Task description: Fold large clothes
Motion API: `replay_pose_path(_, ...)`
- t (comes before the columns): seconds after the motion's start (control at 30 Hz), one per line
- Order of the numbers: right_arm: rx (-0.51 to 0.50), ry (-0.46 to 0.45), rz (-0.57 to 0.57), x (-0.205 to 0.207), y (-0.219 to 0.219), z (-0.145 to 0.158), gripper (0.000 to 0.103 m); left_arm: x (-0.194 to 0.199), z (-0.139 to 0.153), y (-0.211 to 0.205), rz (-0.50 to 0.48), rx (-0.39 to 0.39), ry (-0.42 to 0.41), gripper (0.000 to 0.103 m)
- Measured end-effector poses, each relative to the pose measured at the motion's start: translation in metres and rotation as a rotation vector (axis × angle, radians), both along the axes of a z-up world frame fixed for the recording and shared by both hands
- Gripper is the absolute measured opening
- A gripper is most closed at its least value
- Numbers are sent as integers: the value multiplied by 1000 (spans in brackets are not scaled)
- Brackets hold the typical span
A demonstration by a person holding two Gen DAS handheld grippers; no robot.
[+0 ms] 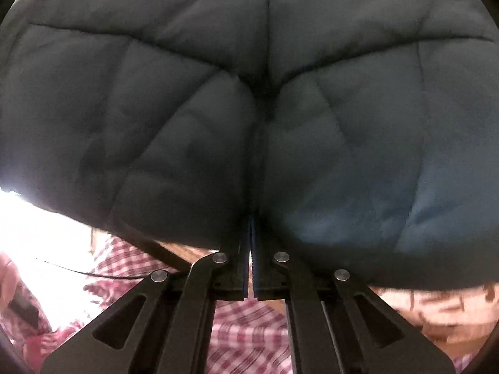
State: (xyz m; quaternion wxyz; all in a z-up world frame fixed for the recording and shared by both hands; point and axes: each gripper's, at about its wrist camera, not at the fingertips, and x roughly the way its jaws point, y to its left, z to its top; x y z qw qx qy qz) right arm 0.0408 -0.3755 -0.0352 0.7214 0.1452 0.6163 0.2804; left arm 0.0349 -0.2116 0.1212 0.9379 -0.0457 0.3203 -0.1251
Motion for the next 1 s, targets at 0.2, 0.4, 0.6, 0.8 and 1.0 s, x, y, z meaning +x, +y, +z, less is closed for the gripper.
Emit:
replay_pose_path(0.2,100,-69,-42,-15,-39,40,3,3,16,-35,-71,58,-40,18)
replay_pose_path(0.4,124,-207,-345,-33,-169,77,3,7,17,-74,-158,98,-54,18)
replay_pose_path(0.6,167,-63,-516,-17,-214,16,3,15,10,-122,-256,145,-45,18)
replay_pose_path(0.8,197,-46,-503,1,-226,11,3,28,-13,-176,-356,182,-11,20)
replay_pose_path(1.0,266,-23,-521,-8,-243,3,3,27,-50,-231,-485,245,27,26)
